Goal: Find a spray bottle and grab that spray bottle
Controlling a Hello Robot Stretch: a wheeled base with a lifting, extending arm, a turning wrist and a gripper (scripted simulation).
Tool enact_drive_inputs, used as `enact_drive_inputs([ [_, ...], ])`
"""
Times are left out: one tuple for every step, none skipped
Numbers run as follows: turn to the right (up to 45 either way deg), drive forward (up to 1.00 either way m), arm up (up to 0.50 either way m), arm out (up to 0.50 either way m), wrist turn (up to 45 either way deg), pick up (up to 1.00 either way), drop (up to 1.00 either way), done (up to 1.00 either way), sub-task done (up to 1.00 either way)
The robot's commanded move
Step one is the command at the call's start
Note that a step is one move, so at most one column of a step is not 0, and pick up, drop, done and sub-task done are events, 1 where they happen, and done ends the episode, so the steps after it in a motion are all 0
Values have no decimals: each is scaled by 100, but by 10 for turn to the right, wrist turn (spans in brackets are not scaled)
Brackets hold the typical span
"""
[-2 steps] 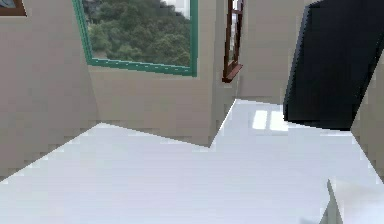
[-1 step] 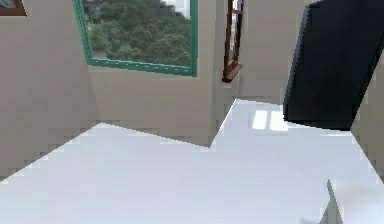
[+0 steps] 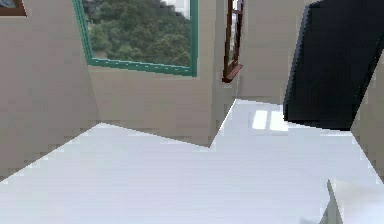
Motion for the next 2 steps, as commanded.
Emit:
enact_drive_inputs([
  [0,0,0,0,450,0,0,0,0],
  [0,0,0,0,450,0,0,0,0],
])
